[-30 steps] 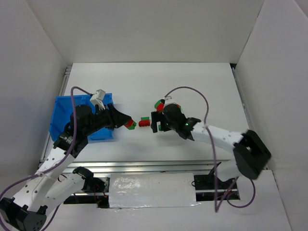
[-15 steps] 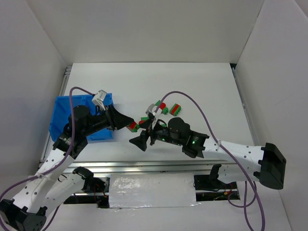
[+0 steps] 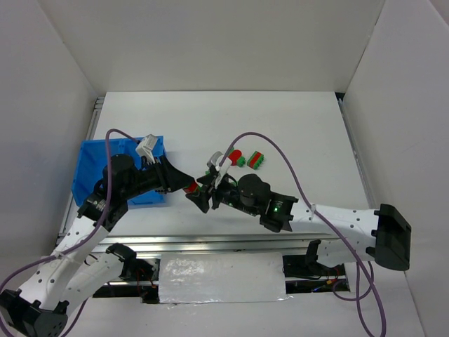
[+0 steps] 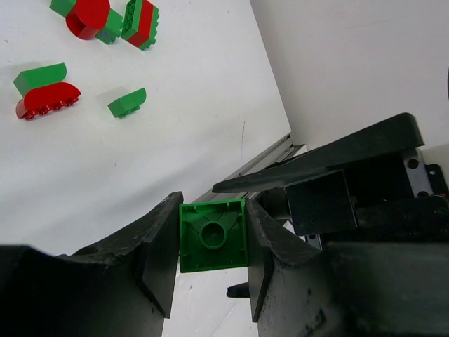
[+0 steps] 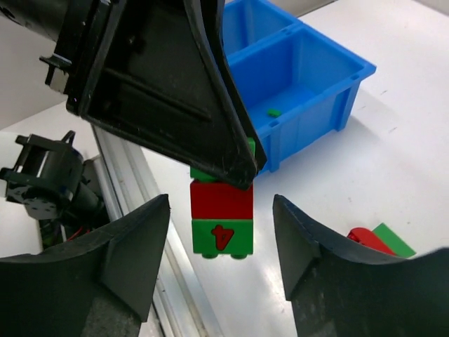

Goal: Sort the legos into containers by color

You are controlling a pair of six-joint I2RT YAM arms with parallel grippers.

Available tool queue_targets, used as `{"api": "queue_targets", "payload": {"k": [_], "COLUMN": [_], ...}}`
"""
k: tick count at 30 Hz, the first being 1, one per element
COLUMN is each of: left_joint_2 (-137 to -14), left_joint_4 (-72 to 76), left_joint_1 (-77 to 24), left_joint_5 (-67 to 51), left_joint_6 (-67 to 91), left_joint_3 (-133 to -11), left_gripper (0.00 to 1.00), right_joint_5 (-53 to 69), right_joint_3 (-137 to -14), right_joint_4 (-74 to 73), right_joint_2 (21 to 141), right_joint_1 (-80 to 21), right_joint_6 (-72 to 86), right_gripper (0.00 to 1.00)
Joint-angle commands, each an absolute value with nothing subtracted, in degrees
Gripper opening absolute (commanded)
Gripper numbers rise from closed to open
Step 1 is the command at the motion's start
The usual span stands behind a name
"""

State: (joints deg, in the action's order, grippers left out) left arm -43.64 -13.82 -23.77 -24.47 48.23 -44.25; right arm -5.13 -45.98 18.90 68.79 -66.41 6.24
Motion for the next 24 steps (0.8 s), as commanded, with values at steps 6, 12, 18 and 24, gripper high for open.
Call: {"api": "queue_targets", "payload": {"k": [6, 12, 18, 24], "left_joint_2": [-43.95, -43.86, -44.03, -43.86], "left_joint_4": [-11.6, -11.34, -11.25, -11.16], "left_joint_1": [-23.56, -23.64, -23.64, -23.64], "left_joint_5": [-25.31, -25.49, -25.93, -25.84], "left_joint_6": [48.95, 49.22, 49.04, 49.22], "left_joint_3": [-46.23, -46.76, -47.2, -47.37], "left_gripper": [0.0, 0.0, 0.0, 0.0], "right_joint_5": [-6.68, -5.54, -6.59, -7.38], "right_joint_3": [-49.39, -49.22, -48.87, -48.34], "right_joint_4": [22.76, 22.68, 22.85, 23.64], "right_joint_2": [70.66, 71.72, 72.07, 71.9], "right_joint_1": [-66.97, -66.88, -66.97, -66.8], "right_joint_6": [4.75, 5.1, 5.01, 4.49], "right_gripper": [0.53, 0.6, 0.55, 0.0]}}
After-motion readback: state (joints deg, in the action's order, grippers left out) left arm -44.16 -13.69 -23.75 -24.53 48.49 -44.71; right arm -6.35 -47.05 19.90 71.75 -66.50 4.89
